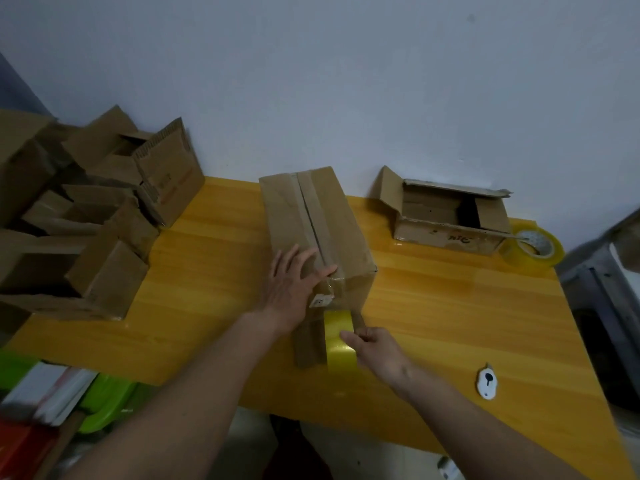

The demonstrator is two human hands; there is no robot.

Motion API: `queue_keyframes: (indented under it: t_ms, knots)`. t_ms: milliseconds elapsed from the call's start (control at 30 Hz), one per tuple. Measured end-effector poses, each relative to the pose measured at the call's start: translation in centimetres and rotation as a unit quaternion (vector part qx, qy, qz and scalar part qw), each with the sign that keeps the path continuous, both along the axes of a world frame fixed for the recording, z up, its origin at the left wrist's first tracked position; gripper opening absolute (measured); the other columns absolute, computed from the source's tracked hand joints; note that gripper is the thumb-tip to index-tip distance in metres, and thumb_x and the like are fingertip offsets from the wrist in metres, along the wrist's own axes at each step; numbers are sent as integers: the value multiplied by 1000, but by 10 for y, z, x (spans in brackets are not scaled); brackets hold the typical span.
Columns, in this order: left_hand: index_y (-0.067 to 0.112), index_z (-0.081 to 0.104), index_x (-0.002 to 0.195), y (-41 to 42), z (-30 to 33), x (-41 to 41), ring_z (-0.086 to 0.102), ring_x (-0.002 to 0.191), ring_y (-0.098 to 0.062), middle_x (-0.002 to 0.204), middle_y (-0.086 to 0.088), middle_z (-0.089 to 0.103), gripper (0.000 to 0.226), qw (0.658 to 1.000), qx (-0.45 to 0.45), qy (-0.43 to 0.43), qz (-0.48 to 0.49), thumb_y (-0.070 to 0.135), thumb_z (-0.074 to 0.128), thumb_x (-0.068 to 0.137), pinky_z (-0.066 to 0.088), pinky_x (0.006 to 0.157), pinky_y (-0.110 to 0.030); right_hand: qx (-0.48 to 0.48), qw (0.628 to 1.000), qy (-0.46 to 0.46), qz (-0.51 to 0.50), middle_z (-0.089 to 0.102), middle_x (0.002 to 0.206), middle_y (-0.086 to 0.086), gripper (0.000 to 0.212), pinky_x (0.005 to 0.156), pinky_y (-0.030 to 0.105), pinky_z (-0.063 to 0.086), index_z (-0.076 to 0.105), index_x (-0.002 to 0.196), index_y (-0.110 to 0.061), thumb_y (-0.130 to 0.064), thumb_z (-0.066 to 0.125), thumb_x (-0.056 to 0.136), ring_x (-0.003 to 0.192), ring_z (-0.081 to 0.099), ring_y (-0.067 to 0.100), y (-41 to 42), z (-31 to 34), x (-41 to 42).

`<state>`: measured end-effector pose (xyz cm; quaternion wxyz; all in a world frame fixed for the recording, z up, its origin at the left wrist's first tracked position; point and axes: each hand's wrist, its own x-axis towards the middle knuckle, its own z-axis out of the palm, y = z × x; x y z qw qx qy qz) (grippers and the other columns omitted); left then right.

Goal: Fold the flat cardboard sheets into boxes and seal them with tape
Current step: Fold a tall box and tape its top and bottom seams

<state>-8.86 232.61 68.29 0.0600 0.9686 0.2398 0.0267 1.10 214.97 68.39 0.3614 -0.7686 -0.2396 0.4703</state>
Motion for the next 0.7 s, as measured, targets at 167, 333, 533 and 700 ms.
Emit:
queue_keyframes:
  t_ms: [167, 333, 533, 700]
  knots:
    - [34, 52, 126, -12, -1, 2, 28, 131, -32, 128, -9, 37, 52, 992, -43, -103, 65, 8, 56, 81, 10, 115, -44, -3, 1000, 25, -5, 40, 67, 0, 26, 70, 29, 36, 55, 81, -11, -30, 51, 98, 65, 40, 13, 8, -4, 2]
    - [32, 58, 105, -34, -8, 11, 35, 126, -28, 125, -5, 41, 44, 968, -74, -175, 165, 13, 70, 68, 24, 111, -60, -10, 997, 70, -22, 41, 66, -1, 22, 71, 32, 36, 55, 90, -10, -30, 51, 98, 63, 40, 14, 18, -13, 4]
    - [32, 53, 103, -48, -3, 29, 22, 140, -27, 141, -6, 36, 48, 954, -78, -128, 260, 36, 84, 67, 7, 113, -65, 26, 992, 92, -82, 52, 69, -4, 16, 66, 23, 41, 58, 83, -17, -24, 54, 97, 65, 48, 11, 8, -19, 11]
    - [20, 69, 115, -69, -12, 25, 45, 122, -36, 128, -17, 49, 68, 975, 83, -118, 169, 4, 90, 53, 37, 104, -56, -42, 991, 4, -123, 59, 92, 12, 26, 72, 36, 42, 58, 116, -5, -21, 58, 95, 81, 53, 24, -28, -29, 35]
